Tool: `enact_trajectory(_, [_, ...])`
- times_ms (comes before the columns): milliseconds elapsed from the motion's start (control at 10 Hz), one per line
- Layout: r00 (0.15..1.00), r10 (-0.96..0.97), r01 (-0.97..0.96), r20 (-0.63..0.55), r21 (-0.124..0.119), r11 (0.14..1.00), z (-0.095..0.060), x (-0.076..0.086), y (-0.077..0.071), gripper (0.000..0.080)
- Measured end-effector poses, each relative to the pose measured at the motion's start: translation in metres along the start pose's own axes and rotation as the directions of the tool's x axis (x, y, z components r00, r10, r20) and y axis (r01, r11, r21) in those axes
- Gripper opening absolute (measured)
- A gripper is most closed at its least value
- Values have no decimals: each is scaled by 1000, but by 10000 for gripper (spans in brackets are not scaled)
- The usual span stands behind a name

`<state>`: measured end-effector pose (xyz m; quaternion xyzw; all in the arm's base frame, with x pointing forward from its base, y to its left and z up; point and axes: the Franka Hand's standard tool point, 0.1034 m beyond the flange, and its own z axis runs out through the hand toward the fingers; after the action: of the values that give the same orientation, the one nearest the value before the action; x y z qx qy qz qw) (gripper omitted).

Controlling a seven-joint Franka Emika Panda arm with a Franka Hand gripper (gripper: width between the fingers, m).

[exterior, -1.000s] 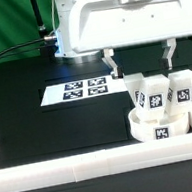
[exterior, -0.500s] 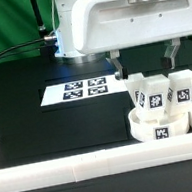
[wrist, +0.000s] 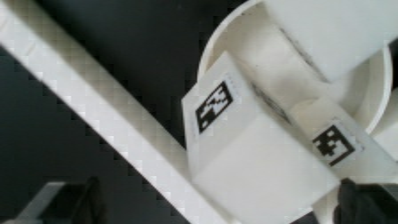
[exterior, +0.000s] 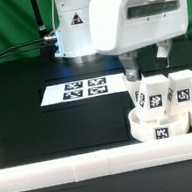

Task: Assemble stool

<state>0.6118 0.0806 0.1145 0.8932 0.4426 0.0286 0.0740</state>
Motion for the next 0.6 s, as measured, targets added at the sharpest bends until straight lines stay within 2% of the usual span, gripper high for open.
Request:
enact_trajectory(400, [966,-257,257,19,-14,966,1,-4,4,649])
enact_trajectory(600, [873,-484,485,51,-8,874,8,-4,2,649])
